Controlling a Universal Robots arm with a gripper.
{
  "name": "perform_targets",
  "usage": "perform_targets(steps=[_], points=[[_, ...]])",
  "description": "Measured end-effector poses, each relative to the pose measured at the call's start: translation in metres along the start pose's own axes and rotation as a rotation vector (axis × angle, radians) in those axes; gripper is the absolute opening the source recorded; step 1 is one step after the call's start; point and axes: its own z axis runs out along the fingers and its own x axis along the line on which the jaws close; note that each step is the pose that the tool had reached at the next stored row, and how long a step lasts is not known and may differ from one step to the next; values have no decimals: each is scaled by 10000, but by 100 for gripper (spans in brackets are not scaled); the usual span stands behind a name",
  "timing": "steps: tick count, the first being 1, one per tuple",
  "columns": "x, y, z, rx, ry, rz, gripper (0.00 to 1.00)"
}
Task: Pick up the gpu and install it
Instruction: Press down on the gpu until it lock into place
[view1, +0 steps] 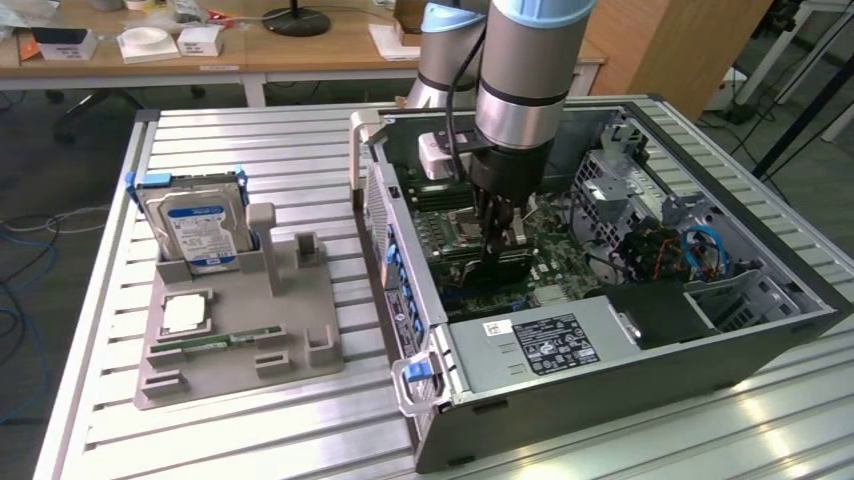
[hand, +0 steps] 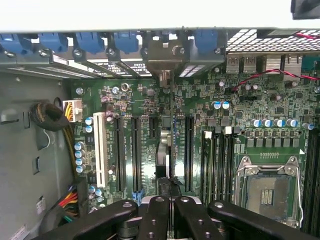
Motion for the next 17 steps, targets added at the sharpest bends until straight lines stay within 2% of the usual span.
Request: perform_targets(steps=[17], points=[[-22,4,25,3,-4,10,11]])
